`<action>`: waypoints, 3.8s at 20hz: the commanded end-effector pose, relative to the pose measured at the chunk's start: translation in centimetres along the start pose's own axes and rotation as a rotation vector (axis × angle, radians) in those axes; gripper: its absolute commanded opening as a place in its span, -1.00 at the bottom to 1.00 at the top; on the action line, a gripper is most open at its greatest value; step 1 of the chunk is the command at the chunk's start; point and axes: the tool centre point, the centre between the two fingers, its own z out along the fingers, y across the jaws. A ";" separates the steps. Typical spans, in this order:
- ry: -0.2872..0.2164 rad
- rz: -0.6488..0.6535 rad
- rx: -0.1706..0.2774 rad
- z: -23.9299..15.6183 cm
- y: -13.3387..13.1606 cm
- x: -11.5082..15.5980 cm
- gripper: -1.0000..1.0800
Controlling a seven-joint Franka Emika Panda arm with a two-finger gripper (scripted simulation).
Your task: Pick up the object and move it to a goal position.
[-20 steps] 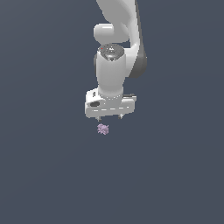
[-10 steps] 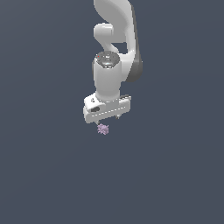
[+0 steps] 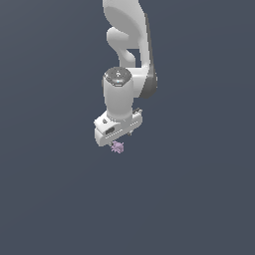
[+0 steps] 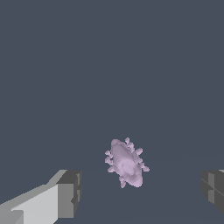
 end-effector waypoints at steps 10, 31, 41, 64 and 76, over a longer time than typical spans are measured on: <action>-0.004 -0.287 0.017 2.8 0.3 -1.5 0.92; 0.002 -0.564 0.036 5.3 0.3 -2.9 0.92; 0.002 -0.563 0.036 8.0 0.1 -2.9 0.92; 0.003 -0.564 0.035 10.2 -0.1 -2.9 -1.00; 0.002 -0.564 0.035 8.4 -6.0 -3.1 -1.00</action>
